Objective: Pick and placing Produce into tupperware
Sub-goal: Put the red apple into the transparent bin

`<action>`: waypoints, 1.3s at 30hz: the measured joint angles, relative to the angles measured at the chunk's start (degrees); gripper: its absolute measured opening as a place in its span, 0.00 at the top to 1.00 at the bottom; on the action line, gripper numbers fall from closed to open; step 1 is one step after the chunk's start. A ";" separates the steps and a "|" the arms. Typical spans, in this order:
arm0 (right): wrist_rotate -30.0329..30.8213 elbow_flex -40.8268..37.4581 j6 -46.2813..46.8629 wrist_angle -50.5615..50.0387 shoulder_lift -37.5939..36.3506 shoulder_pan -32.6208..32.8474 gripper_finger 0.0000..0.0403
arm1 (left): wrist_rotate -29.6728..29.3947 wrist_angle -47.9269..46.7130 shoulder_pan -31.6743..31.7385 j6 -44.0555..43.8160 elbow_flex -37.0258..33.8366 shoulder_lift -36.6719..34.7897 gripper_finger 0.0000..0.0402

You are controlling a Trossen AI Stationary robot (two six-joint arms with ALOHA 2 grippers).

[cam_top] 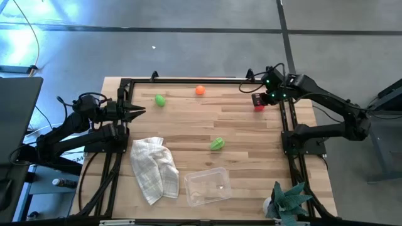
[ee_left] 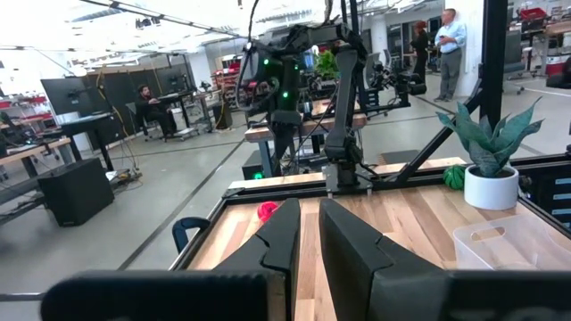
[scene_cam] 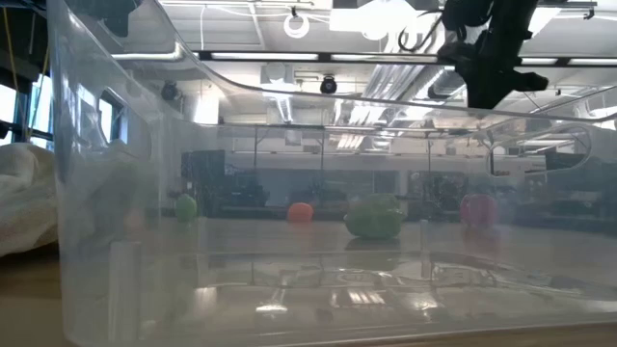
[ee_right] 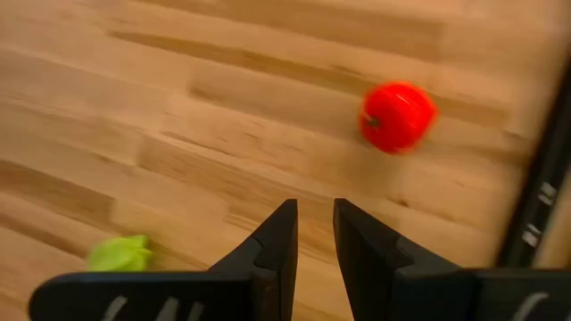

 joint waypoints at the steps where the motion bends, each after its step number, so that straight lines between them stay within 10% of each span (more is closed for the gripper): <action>1: 0.00 0.00 0.00 -0.80 0.20 -0.46 0.83 | 0.00 0.00 -0.02 0.00 0.00 0.00 0.91; 39: 2.30 -0.20 -4.22 0.55 16.31 -3.83 0.70 | 0.00 -0.01 0.00 0.00 0.00 0.00 0.91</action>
